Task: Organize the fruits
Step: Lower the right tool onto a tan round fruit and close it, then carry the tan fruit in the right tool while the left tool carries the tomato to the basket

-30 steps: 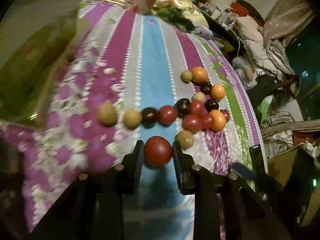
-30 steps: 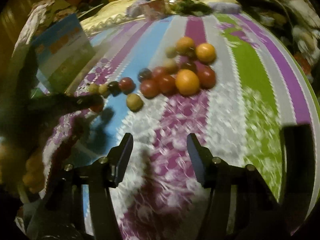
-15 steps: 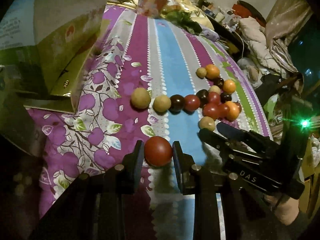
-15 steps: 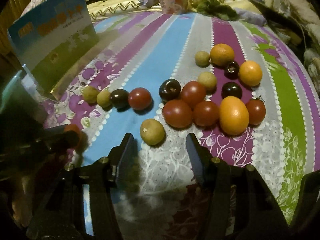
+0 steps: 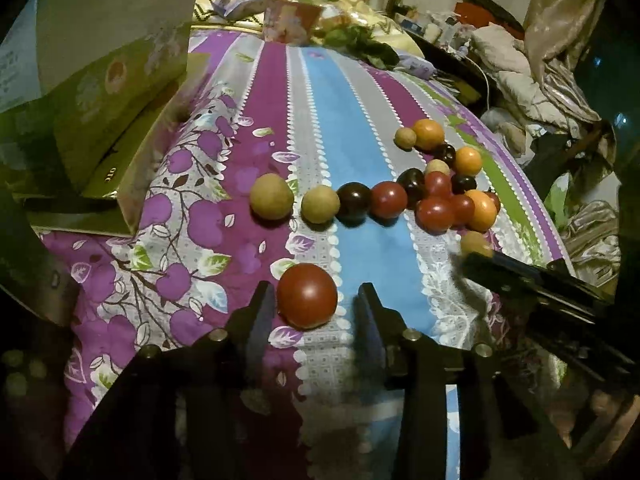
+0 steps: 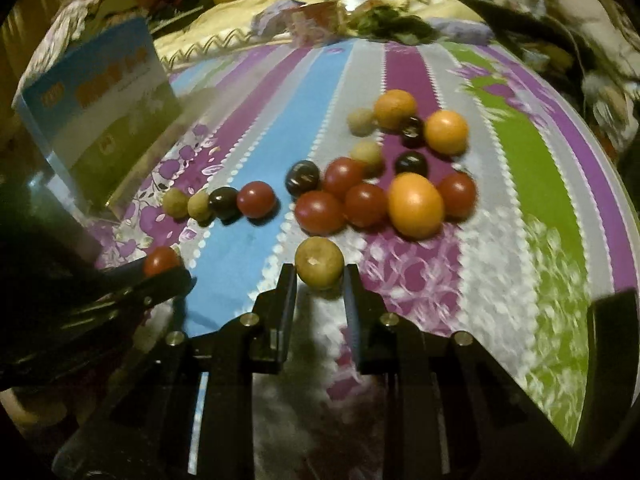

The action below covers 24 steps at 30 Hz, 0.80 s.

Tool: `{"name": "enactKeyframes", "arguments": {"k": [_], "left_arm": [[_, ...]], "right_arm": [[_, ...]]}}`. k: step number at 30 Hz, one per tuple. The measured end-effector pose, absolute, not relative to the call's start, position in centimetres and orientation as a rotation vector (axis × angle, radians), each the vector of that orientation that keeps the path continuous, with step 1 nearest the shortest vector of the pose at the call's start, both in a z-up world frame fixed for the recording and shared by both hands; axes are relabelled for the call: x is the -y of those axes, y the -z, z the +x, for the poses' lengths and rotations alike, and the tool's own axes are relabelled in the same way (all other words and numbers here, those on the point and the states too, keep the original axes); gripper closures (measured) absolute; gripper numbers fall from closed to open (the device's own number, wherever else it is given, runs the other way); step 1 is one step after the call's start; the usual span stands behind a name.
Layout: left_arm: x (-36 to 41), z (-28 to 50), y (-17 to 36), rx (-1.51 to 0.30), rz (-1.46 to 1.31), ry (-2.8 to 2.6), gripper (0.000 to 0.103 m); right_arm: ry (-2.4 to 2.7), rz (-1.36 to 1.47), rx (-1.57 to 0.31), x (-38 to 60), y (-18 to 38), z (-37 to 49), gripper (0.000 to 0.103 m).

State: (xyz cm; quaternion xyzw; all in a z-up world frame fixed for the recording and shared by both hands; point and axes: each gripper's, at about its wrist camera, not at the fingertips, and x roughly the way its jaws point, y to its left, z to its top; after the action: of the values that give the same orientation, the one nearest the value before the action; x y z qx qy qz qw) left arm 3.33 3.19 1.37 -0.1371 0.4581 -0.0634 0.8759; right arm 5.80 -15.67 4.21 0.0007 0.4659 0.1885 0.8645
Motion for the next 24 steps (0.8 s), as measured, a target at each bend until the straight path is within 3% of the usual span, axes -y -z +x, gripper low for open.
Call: {"name": "enactKeyframes", "arguments": {"k": [3, 5, 24], "left_arm": [[-3.2, 3.5, -1.4, -0.959, -0.29, 0.128, 0.06], [-3.4, 3.6, -1.5, -0.967, -0.291, 0.107, 0.074], [-5.3, -0.7, -10.1, -0.952, -0.247, 0.06, 0.074]], "right_arm": [[-0.36, 0.032, -0.986, 17.1, -4.4, 5.1, 0.079], [-0.328, 0.048, -0.996, 17.9, -4.6, 4.7, 0.079], [-0.232, 0.013, -0.985, 17.4, -9.5, 2.2, 0.079]]}}
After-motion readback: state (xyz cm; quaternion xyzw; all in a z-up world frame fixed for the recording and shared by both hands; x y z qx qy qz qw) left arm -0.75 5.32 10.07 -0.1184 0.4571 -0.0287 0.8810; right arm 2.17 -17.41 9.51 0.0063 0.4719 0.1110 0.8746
